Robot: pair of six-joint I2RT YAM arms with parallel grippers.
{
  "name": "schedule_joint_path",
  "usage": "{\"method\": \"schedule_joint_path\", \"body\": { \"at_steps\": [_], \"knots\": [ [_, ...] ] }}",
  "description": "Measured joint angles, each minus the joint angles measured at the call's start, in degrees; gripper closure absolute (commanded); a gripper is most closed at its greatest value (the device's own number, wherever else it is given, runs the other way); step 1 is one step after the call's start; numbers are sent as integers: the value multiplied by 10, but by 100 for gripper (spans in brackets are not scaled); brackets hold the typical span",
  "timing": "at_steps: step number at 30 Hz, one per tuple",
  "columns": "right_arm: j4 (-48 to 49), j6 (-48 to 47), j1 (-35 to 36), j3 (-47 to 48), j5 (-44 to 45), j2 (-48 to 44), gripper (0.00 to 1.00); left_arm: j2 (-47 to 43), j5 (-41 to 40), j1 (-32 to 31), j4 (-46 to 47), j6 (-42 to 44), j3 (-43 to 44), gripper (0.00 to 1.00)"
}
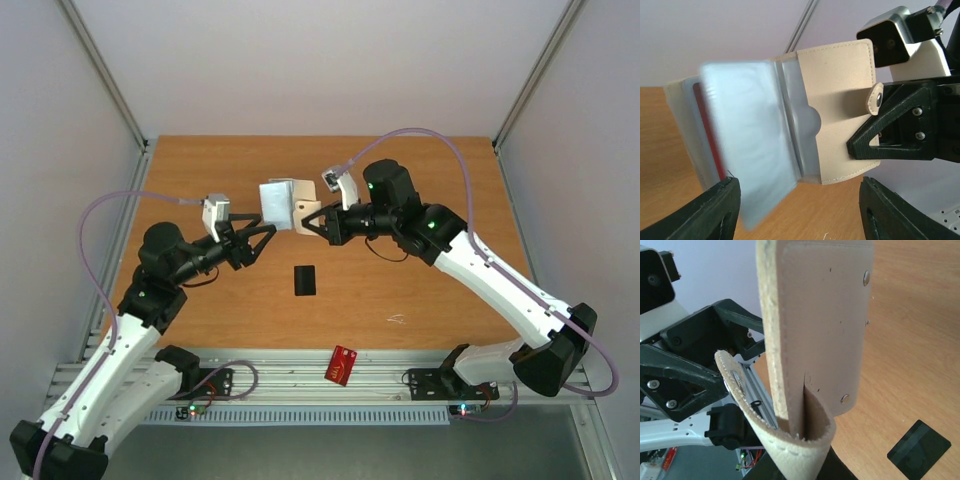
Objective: Take the credit cards out of the card holder
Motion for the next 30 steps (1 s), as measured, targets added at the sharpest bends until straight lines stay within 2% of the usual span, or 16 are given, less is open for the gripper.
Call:
{"method": "schedule_joint_path", "body": {
  "at_steps": [16, 30],
  "knots": [
    [-50, -1, -35, 0, 1, -1, 99, -11, -4, 0, -3, -10, -14, 34],
    [-153, -31, -35, 35, -6, -14, 99, -36, -15, 5, -5, -10, -45, 33]
  ]
}}
